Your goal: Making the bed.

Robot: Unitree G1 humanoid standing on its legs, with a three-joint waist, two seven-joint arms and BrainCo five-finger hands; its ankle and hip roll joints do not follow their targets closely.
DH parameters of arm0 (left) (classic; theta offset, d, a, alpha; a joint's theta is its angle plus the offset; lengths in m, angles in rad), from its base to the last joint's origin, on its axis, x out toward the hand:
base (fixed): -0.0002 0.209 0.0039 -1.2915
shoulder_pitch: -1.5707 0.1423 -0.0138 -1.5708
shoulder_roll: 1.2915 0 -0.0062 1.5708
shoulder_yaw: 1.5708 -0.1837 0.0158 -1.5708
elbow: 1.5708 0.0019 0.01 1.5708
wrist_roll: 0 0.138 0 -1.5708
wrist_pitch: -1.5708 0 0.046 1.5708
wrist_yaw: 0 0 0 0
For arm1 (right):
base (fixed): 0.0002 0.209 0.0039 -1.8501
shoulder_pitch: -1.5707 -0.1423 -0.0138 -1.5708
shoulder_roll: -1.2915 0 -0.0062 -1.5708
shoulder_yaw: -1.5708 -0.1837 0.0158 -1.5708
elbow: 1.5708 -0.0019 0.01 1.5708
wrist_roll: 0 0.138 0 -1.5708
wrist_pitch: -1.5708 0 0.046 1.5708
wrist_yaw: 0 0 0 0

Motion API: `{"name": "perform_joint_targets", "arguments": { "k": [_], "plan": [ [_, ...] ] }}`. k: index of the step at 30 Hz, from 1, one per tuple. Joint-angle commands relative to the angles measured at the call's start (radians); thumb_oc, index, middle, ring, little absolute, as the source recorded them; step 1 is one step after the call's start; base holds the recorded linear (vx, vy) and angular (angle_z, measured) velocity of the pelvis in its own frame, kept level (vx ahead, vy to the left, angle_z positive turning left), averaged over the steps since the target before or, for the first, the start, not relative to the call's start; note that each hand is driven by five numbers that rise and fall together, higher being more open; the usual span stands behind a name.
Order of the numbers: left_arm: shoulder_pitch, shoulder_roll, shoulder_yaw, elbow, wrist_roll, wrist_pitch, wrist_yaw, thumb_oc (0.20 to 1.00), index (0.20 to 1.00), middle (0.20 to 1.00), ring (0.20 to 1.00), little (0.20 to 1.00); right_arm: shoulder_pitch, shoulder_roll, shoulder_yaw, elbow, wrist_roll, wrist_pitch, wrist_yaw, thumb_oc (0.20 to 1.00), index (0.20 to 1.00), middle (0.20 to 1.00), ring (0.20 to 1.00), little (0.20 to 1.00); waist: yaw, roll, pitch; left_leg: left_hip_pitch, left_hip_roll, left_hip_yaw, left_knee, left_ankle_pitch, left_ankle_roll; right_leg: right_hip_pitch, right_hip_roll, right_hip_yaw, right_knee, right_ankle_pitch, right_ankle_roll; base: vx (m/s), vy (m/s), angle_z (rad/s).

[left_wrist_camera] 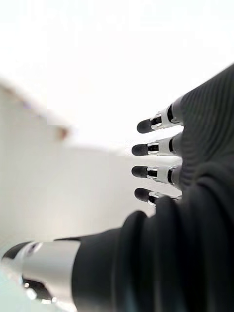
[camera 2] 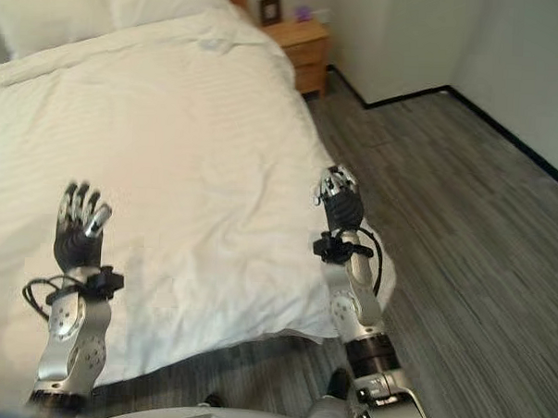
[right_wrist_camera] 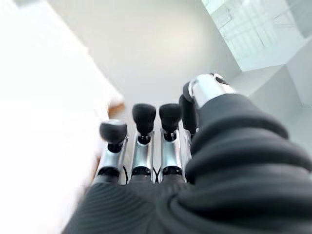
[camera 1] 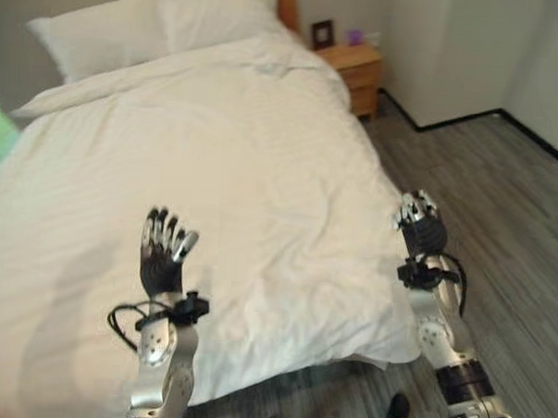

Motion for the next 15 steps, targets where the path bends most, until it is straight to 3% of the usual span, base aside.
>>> {"name": "perform_joint_targets", "arguments": {
  "k": [1,3,8,9,12,13,15],
  "plan": [
    [-0.102,0.059,0.031,-0.065,-0.061,-0.056,-0.042,1.000,1.000,1.000,1.000,1.000,-0.095,0.035,-0.040,-0.023,0.079,-0.062,0.015,0.200,0.200,0.200,0.200,0.200,-0.008,-0.019,0.081,-0.014,0.083,0.024,0.008,0.117,-0.104,0.056,-0.019,0.016,0.012,-0.112,0.027,-0.13,0.003,0.31],
    [-0.080,0.058,0.043,-0.033,-0.113,-0.069,-0.050,1.000,1.000,1.000,1.000,1.000,-0.142,0.068,-0.036,0.051,0.109,-0.072,-0.006,0.200,0.200,0.200,0.200,0.200,0.030,0.023,0.136,-0.078,0.077,-0.006,0.008,0.135,-0.107,-0.001,-0.031,0.003,0.024,-0.105,0.031,-0.26,0.024,0.32],
    [-0.099,0.080,0.044,0.022,-0.158,-0.079,-0.072,1.000,1.000,1.000,1.000,1.000,-0.207,0.052,-0.034,0.210,0.109,-0.051,-0.024,0.200,0.200,0.200,0.200,0.200,0.057,0.089,0.203,-0.180,0.067,-0.017,0.012,0.166,-0.107,-0.101,-0.053,0.009,0.036,-0.083,0.038,-0.20,0.021,0.14],
    [-0.116,0.092,0.039,0.056,-0.155,-0.066,-0.090,1.000,1.000,1.000,1.000,1.000,-0.241,0.013,-0.054,0.330,0.084,-0.006,-0.029,0.200,0.200,0.200,0.200,0.200,0.058,0.125,0.211,-0.219,0.064,-0.011,0.013,0.179,-0.107,-0.132,-0.066,0.003,0.034,-0.082,0.040,-0.24,0.038,0.13],
    [-0.138,0.107,0.024,0.087,-0.147,-0.055,-0.118,1.000,1.000,1.000,1.000,1.000,-0.275,-0.082,-0.058,0.472,0.008,0.078,-0.015,0.200,0.200,0.200,0.200,0.200,0.037,0.166,0.225,-0.255,0.061,0.010,0.008,0.189,-0.107,-0.167,-0.079,0.004,0.032,-0.075,0.051,-0.13,0.083,0.16],
    [-0.138,0.121,0.025,0.079,-0.130,-0.050,-0.135,1.000,1.000,1.000,1.000,1.000,-0.287,-0.171,-0.065,0.501,-0.051,0.105,0.002,0.200,0.200,0.200,0.200,0.200,0.014,0.183,0.235,-0.268,0.060,0.023,0.008,0.193,-0.107,-0.192,-0.084,0.014,0.033,-0.070,0.056,-0.06,0.101,0.04],
    [-0.129,0.126,0.034,0.067,-0.109,-0.052,-0.135,1.000,1.000,1.000,1.000,1.000,-0.276,-0.222,-0.082,0.485,-0.075,0.110,0.007,0.200,0.200,0.200,0.200,0.200,0.000,0.187,0.241,-0.270,0.060,0.031,0.008,0.192,-0.107,-0.203,-0.084,0.025,0.034,-0.070,0.058,-0.01,0.094,0.02]
  ]
}}
